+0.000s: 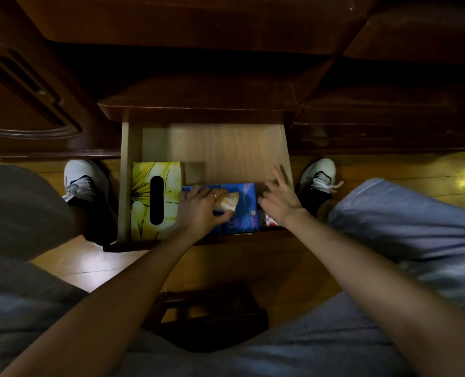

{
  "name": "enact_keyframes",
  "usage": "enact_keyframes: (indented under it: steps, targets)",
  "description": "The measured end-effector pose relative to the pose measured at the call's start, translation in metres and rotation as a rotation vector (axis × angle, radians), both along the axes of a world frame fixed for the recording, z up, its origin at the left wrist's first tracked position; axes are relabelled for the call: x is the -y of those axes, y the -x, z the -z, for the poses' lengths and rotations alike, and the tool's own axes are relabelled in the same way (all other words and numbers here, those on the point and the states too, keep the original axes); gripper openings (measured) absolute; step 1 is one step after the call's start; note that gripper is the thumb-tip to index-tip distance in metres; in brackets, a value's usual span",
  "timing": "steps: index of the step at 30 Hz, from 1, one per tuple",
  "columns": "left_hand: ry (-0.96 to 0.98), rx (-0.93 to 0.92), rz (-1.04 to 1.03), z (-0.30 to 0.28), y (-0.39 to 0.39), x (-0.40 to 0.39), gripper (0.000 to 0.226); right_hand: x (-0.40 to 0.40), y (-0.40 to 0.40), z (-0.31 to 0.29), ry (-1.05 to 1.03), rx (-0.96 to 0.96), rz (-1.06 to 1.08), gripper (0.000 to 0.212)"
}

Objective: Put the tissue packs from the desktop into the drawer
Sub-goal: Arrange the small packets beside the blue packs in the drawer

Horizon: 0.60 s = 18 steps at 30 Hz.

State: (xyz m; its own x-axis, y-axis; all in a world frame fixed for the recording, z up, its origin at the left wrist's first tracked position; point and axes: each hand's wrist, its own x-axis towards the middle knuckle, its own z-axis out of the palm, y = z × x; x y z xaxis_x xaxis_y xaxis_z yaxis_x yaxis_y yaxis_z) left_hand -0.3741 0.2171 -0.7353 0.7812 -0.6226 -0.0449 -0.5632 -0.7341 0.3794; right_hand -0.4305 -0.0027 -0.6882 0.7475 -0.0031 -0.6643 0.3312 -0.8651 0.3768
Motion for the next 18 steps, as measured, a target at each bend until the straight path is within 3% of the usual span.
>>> enact_keyframes:
  steps: [5, 13, 18]
  targets:
    - [0.002, 0.006, 0.002, 0.000, 0.000, 0.002, 0.065, -0.002, -0.008, 0.008, -0.006, -0.155, 0.078, 0.003]
    - [0.028, 0.026, 0.018, -0.002, 0.001, 0.002, 0.061, 0.003, -0.003, 0.020, -0.012, -0.064, -0.049, 0.013]
    - [0.009, 0.024, 0.034, -0.005, 0.000, 0.002, 0.057, 0.004, -0.009, 0.004, -0.087, -0.172, 0.019, 0.019]
